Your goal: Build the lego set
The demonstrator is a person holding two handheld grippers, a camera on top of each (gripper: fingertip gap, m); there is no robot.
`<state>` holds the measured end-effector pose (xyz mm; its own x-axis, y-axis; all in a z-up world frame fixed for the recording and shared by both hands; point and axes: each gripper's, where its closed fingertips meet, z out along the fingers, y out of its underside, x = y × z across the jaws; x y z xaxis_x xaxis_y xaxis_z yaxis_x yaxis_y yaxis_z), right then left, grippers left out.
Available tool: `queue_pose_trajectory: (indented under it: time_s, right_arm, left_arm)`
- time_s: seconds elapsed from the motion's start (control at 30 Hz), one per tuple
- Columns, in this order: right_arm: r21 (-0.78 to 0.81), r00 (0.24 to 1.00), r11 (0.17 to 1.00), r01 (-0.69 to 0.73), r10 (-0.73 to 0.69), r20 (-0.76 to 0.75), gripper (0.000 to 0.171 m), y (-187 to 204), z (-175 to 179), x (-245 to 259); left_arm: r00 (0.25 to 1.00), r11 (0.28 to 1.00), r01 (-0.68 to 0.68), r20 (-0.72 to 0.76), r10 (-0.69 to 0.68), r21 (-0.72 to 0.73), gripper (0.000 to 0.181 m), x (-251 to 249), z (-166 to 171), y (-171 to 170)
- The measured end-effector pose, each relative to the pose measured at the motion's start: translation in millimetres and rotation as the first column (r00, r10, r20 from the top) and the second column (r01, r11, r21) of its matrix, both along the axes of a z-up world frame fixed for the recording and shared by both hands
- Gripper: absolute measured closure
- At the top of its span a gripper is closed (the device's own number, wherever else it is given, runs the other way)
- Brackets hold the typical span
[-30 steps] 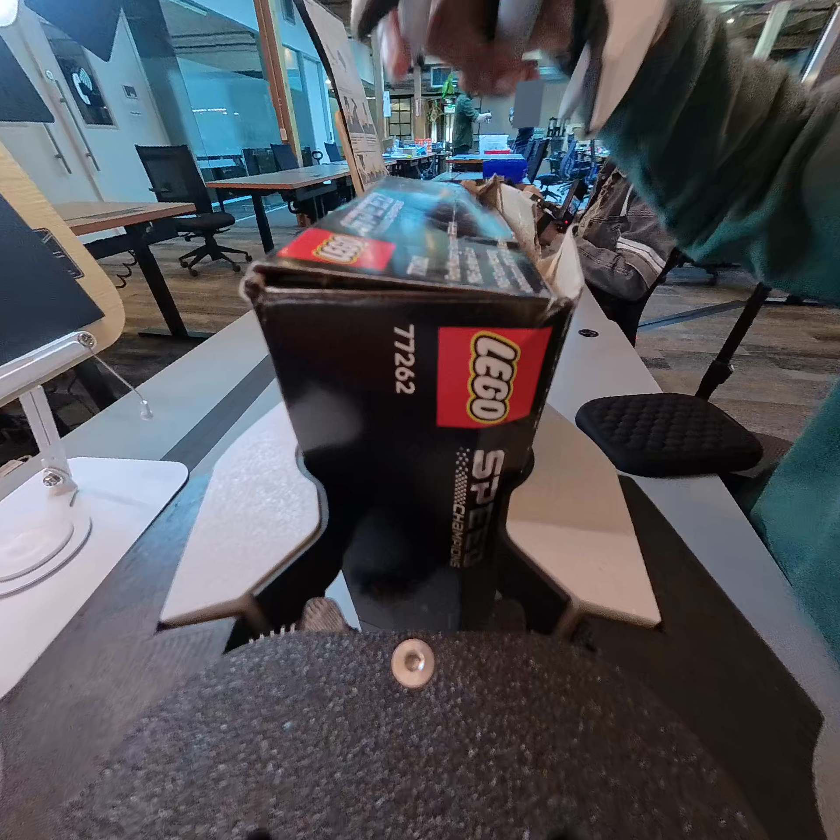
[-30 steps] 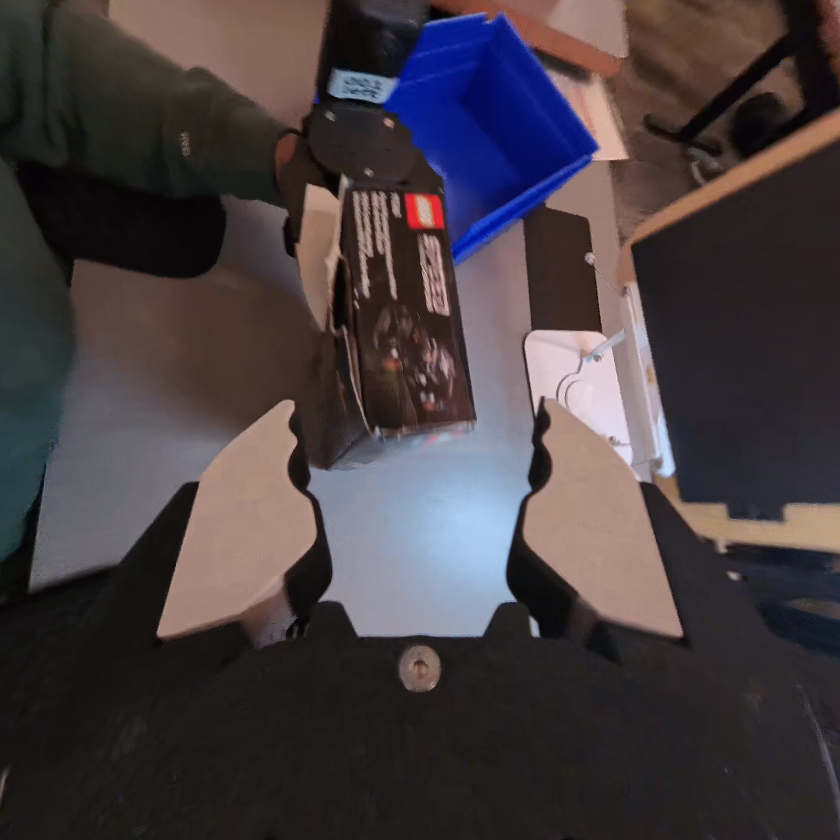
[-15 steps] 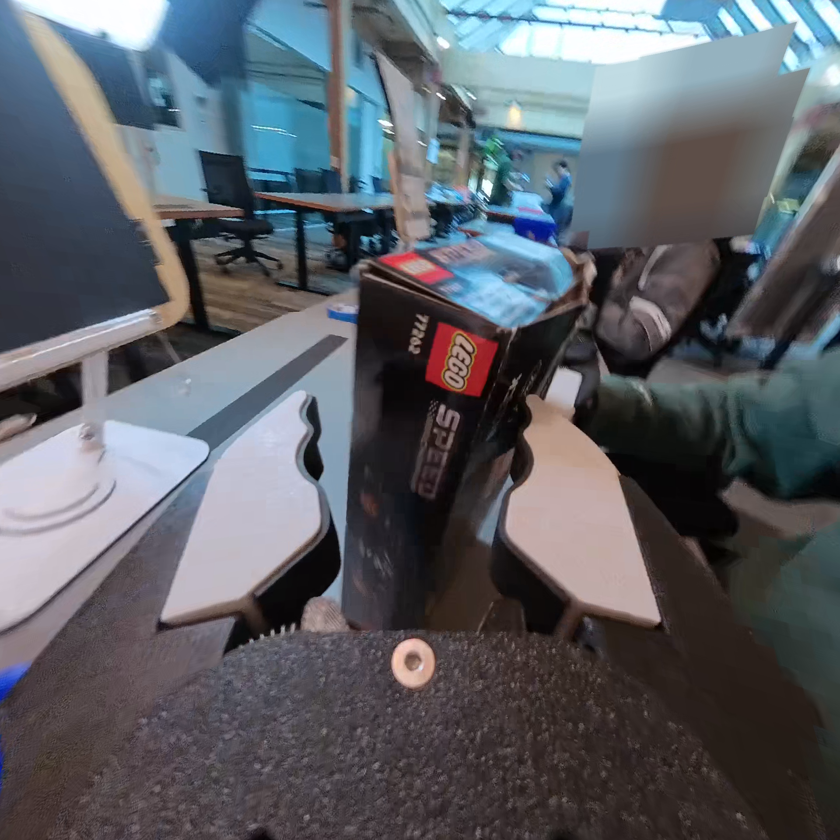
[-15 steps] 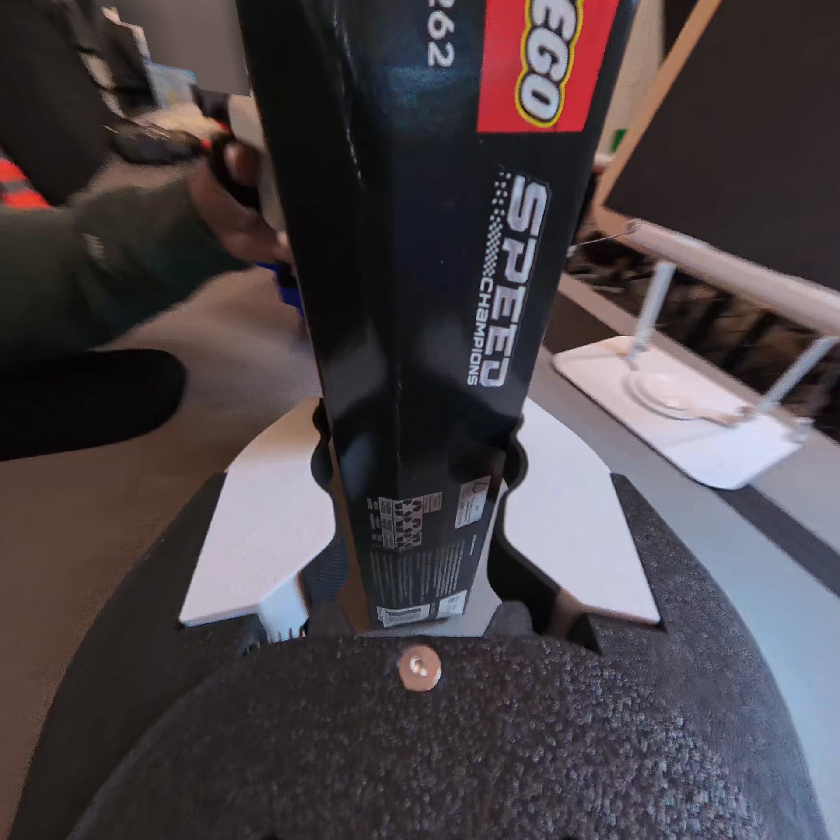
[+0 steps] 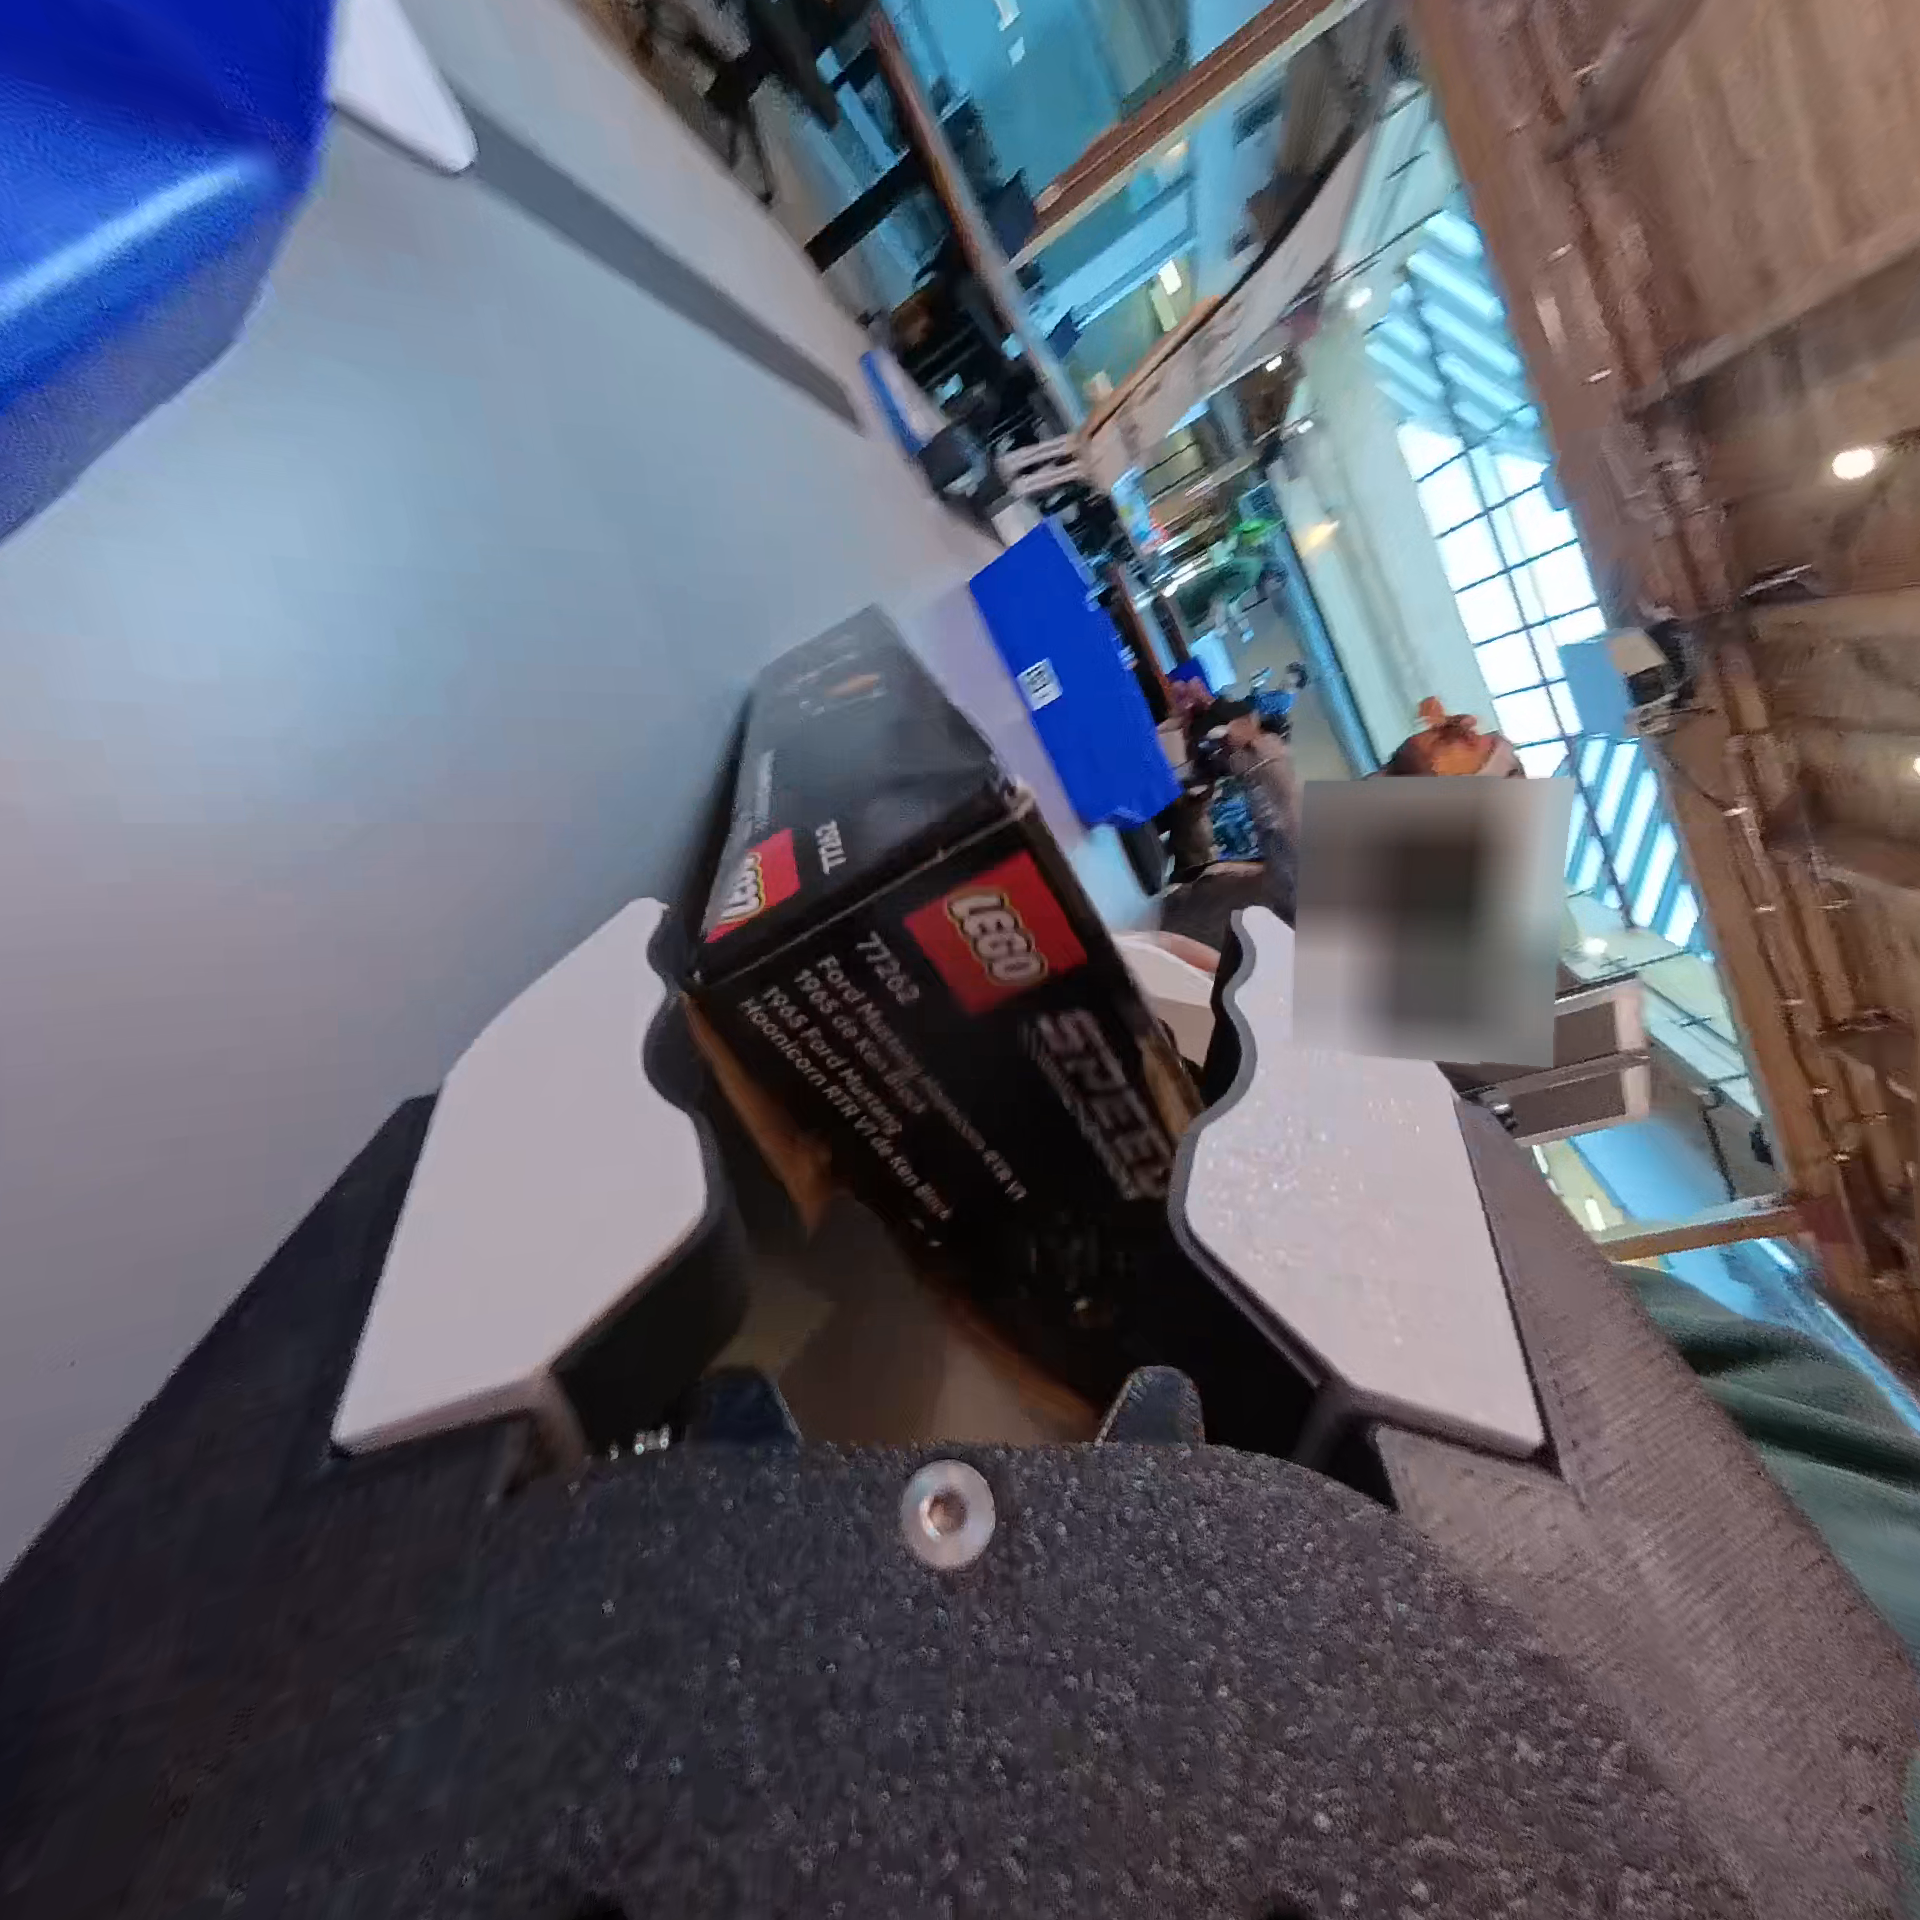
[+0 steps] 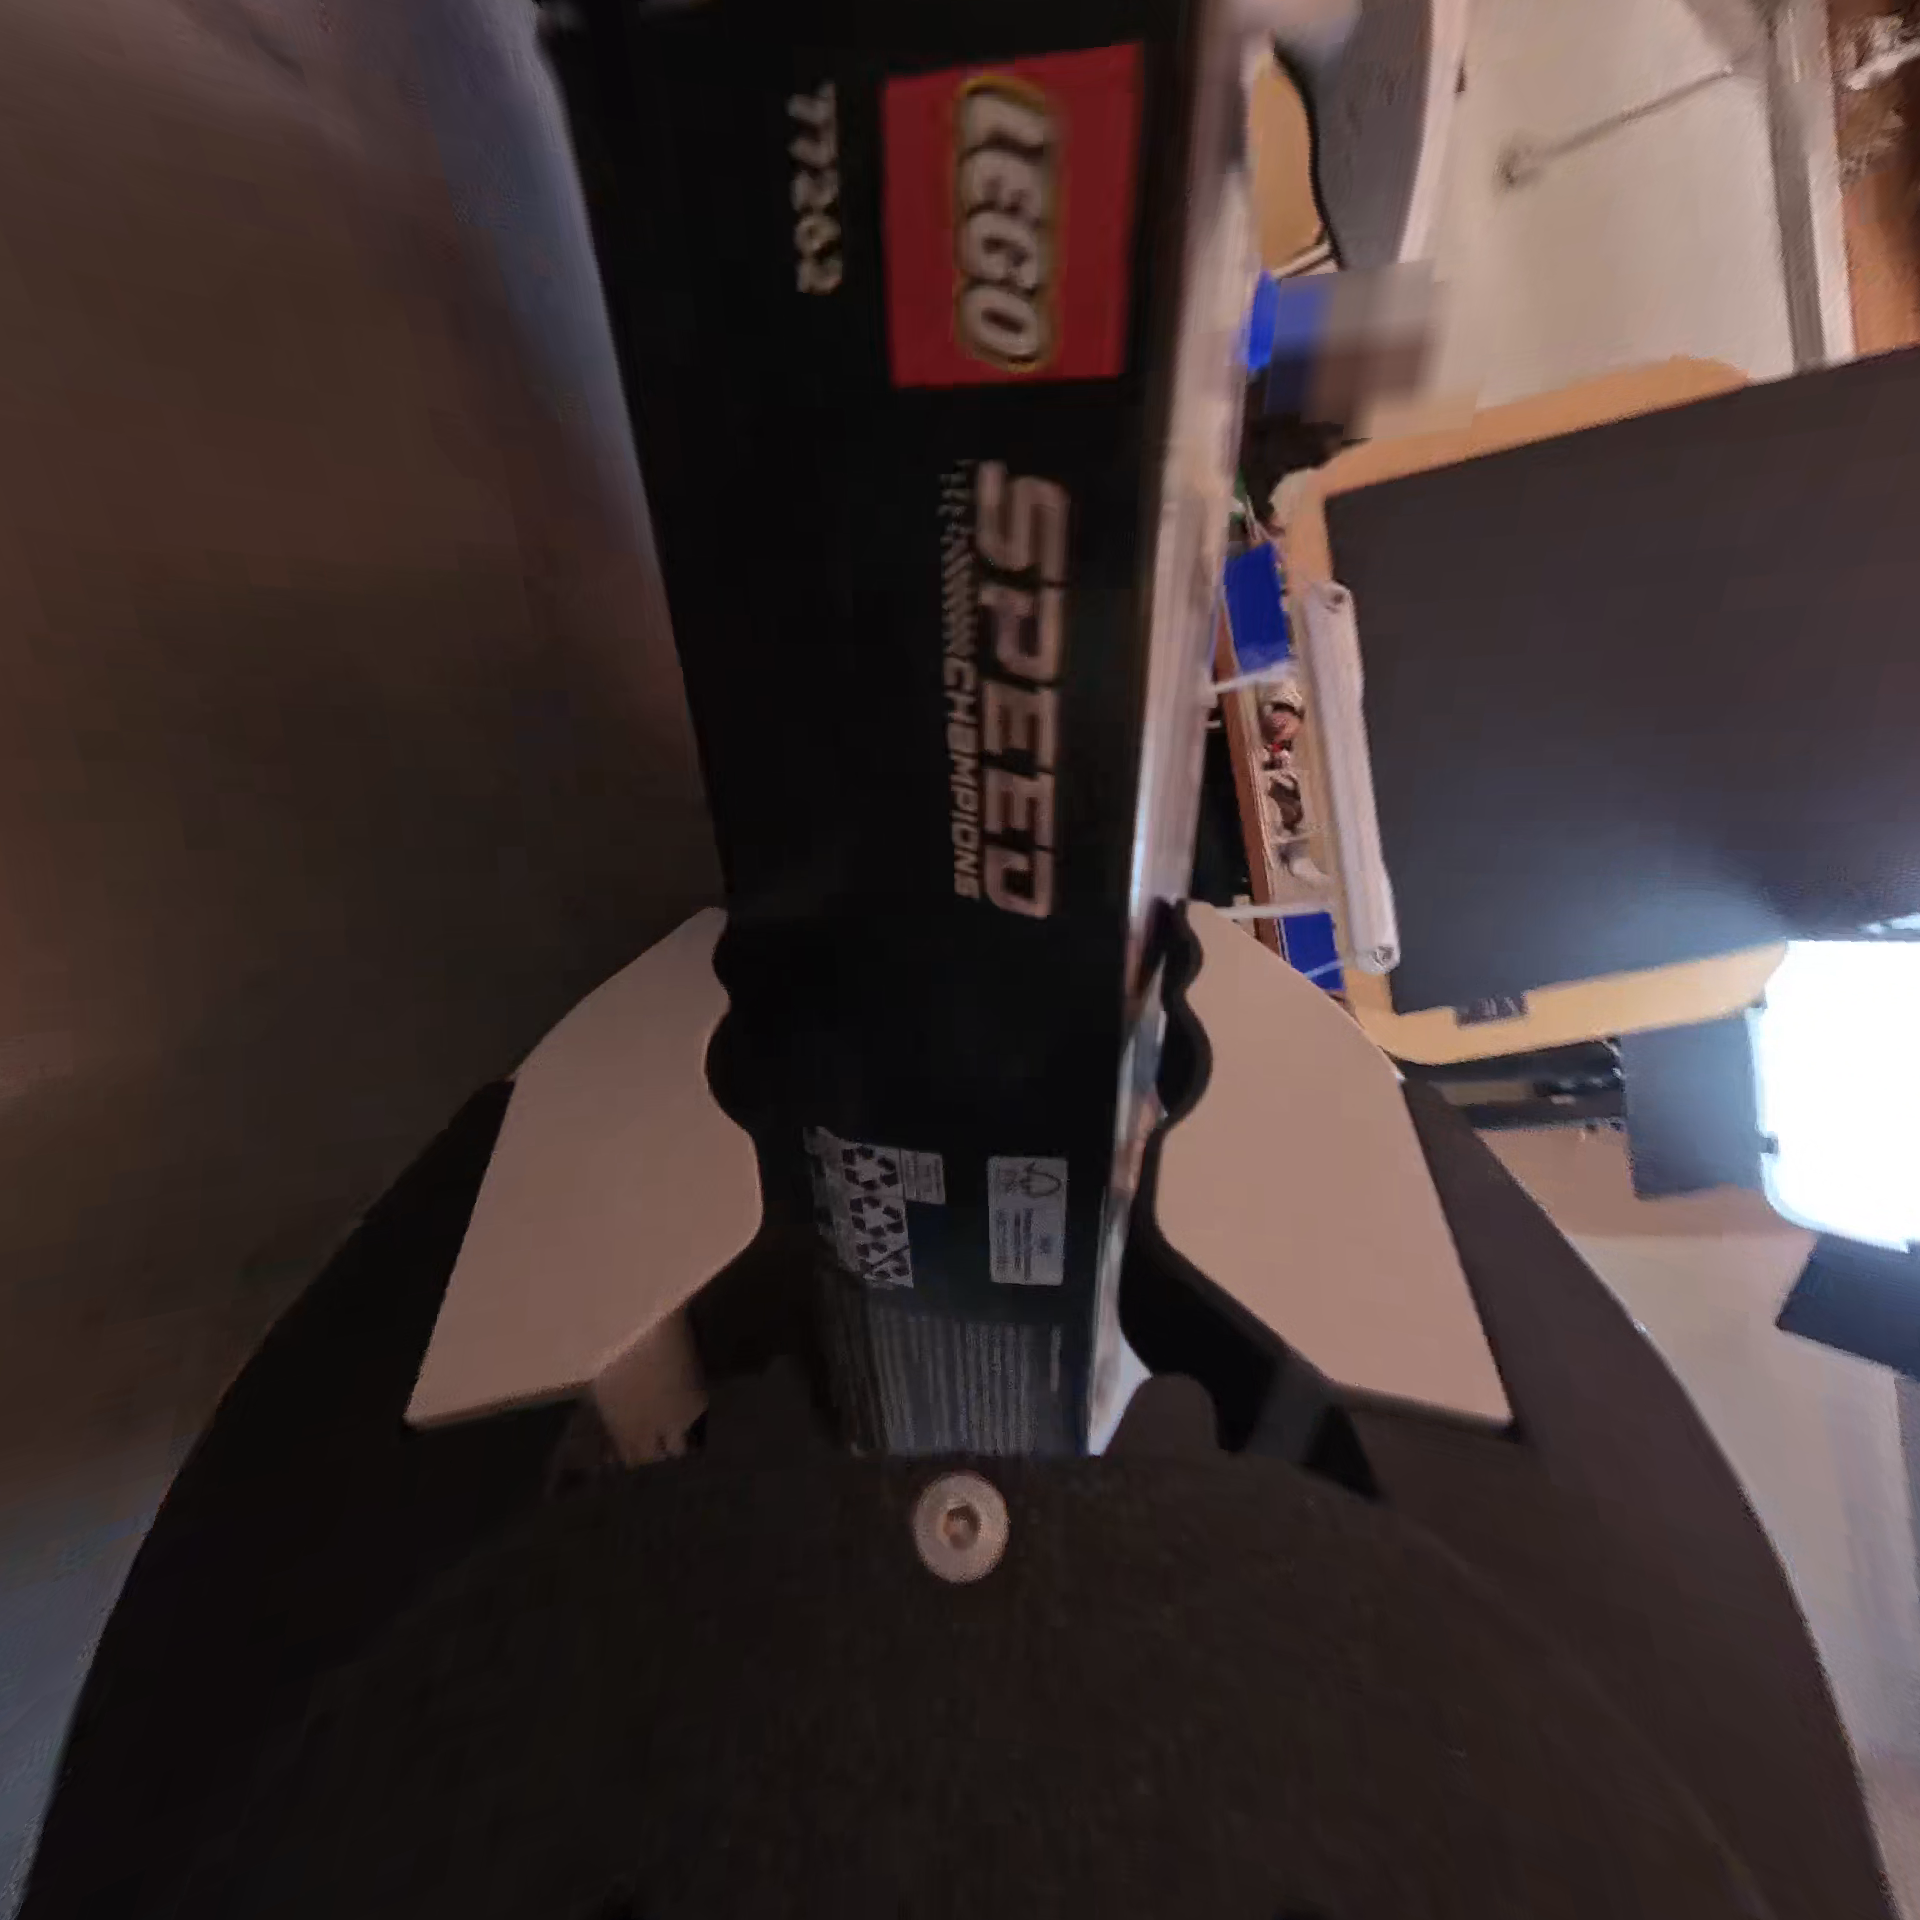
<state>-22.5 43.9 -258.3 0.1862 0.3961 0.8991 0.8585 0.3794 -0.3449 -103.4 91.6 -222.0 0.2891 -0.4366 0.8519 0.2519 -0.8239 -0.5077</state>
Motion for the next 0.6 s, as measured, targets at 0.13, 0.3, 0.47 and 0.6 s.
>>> queue_pose_trajectory:
  time_s: [0.13,0.3,0.47,0.6]
  right_arm:
    - [-0.225,0.977,0.956,-0.189,0.159,-0.145,0.098,-28.7,6.3,-18.5]
    - [-0.591,0.857,0.758,-0.276,-0.085,-0.508,0.084,3.9,58.5,45.0]
    - [-0.898,0.774,0.276,-0.343,-0.458,-0.437,0.075,70.7,7.1,147.1]
    - [-0.814,0.709,0.013,-0.581,-0.484,-0.513,0.079,83.4,-4.4,140.1]
  left_arm:
    - [0.989,0.999,0.034,-0.143,-0.036,-0.014,0.092,-3.3,-37.3,9.9]
    - [0.977,0.995,0.101,-0.186,-0.101,-0.012,0.094,-0.9,-53.7,9.1]
    - [0.955,0.983,0.175,-0.253,-0.157,0.051,0.095,4.5,-57.7,2.7]
    - [0.919,0.935,0.262,-0.358,-0.166,0.24,0.096,16.9,-46.1,-5.0]
